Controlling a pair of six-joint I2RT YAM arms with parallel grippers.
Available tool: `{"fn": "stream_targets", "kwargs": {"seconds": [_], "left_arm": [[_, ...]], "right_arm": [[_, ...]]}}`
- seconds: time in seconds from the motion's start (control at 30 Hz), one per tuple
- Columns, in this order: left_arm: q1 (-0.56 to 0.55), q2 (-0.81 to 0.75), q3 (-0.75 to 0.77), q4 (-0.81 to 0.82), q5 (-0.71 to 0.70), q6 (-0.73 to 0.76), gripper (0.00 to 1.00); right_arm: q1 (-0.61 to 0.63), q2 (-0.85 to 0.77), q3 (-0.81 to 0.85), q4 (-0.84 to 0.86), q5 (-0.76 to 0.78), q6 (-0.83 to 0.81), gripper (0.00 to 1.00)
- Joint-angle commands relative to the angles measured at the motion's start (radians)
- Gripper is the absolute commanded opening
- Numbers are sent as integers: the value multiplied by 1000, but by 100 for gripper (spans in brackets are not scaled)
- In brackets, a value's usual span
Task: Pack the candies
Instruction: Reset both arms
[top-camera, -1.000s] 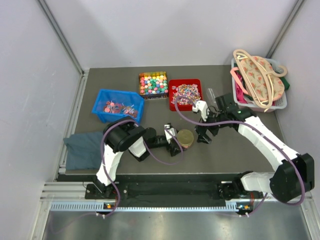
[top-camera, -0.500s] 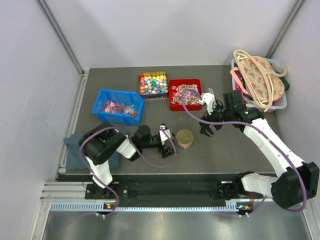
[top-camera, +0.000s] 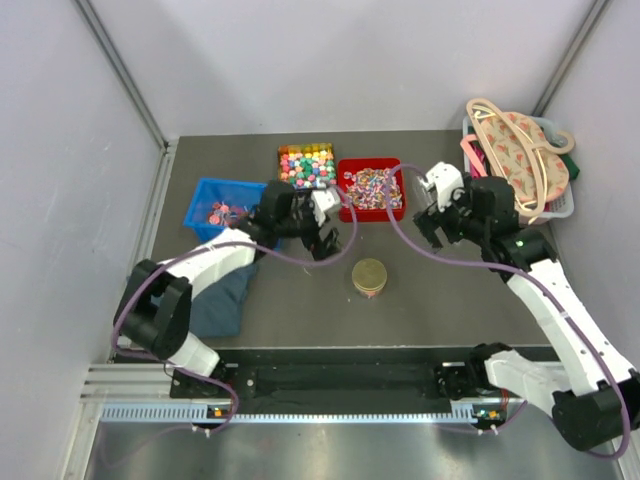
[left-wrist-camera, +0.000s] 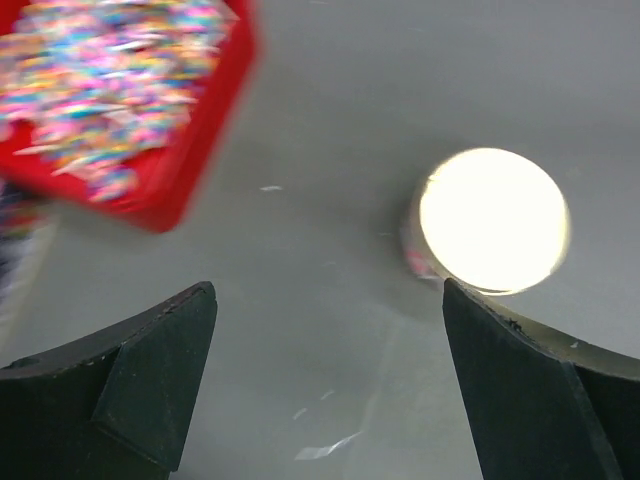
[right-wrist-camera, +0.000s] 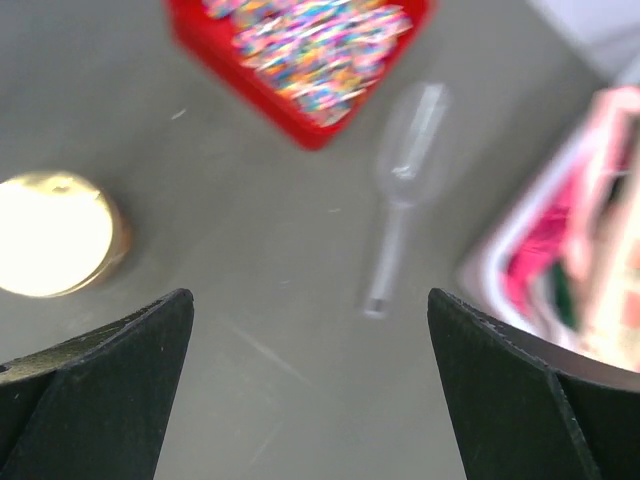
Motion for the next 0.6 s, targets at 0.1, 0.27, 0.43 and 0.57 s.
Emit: {"fn": "stream_targets", "kwargs": {"seconds": [0.1, 0.27, 0.43, 0.57], "left_arm": [[210, -164, 339, -473, -239, -44, 99], [463, -219, 543, -529, -243, -65, 99], [714, -163, 782, -585, -88, -162, 99], [745, -157, 767, -559, -92, -168, 99]], "right_arm": [[-7, -95, 139, 154, 280, 63, 99], [-7, -138, 211, 199, 370, 58, 99], [-7, -181, 267, 262, 443, -5, 99], [-6, -198, 305, 256, 449, -5, 99]]}}
